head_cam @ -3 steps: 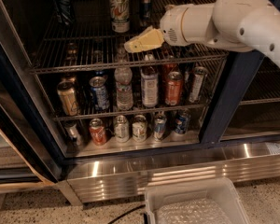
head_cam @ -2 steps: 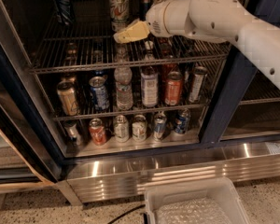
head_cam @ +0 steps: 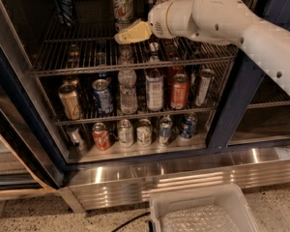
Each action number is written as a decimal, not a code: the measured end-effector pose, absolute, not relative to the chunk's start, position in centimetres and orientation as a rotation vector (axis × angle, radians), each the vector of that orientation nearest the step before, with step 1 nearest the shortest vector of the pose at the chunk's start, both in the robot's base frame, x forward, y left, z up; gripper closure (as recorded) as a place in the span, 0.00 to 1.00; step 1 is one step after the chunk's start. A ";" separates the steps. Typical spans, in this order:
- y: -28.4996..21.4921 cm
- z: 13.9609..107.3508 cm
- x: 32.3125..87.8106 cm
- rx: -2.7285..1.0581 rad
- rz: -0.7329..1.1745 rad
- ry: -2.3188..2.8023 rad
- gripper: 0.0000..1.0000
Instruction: Pick 7up can from top shelf of fridge
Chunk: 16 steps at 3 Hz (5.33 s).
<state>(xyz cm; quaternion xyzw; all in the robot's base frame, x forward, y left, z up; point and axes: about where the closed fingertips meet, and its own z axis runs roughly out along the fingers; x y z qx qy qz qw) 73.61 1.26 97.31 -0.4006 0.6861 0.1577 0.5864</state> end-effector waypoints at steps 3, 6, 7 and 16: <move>5.6 98.3 76.3 -0.899 0.358 1.534 0.00; 8.4 96.5 80.5 -0.864 0.346 1.597 0.00; 8.1 95.9 81.3 -0.845 0.338 1.613 0.00; 6.3 93.6 84.1 -0.706 0.294 1.660 0.89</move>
Offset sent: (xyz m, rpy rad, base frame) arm 0.0276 0.0450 0.0169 0.0569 -0.0978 -0.0118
